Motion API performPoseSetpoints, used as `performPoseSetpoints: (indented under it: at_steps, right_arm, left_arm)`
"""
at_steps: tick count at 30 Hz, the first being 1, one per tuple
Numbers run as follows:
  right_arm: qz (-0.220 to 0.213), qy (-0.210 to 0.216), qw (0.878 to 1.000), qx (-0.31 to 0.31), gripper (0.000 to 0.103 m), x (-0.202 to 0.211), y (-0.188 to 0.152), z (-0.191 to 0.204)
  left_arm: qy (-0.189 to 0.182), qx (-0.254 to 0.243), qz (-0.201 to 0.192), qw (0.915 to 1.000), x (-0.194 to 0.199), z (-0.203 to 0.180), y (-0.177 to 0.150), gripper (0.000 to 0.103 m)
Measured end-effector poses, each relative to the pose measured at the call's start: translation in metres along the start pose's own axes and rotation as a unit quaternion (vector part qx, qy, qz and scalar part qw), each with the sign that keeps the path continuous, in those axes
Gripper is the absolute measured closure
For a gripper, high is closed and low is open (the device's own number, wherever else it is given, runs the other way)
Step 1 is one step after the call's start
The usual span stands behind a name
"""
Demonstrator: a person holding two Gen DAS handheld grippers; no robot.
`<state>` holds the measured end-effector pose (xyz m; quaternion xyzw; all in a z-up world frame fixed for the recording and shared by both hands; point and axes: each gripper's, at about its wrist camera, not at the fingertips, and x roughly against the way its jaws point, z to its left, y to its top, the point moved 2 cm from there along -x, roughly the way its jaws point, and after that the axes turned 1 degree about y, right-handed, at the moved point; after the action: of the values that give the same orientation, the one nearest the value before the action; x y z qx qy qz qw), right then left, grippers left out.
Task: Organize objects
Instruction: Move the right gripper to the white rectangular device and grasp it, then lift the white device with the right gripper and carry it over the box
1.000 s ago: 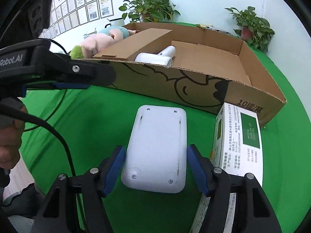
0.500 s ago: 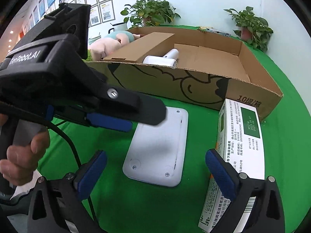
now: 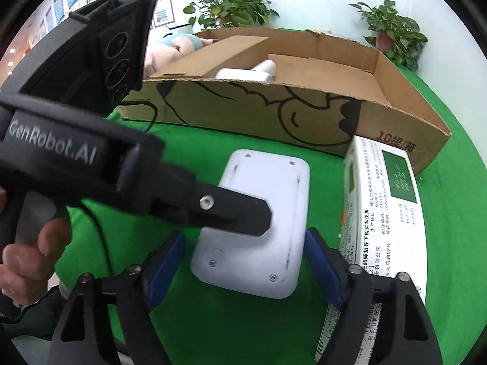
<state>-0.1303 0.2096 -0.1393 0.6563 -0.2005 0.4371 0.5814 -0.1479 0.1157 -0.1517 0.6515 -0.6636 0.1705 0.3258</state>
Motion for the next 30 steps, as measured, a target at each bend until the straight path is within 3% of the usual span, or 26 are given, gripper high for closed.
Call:
performPoseSetpoints:
  at_steps: [5, 15, 21, 30]
  right_arm:
    - [-0.005, 0.001, 1.0, -0.003, 0.034, 0.001, -0.003, -0.005]
    - [-0.041, -0.001, 0.999, -0.015, 0.034, 0.018, 0.001, -0.003]
    - [-0.071, -0.011, 0.997, -0.015, 0.035, 0.038, 0.022, 0.001]
    - [-0.143, -0.033, 0.989, -0.001, 0.035, 0.081, 0.066, 0.001]
  left_arm:
    - [0.021, -0.011, 0.0, 0.9997, -0.002, -0.002, -0.003, 0.074]
    - [0.021, -0.039, -0.028, 0.9986, 0.028, -0.018, -0.004, 0.077]
    - [0.011, -0.07, -0.053, 0.9961, 0.055, -0.038, 0.001, 0.082]
    - [0.018, -0.135, -0.106, 0.985, 0.099, -0.083, 0.028, 0.082]
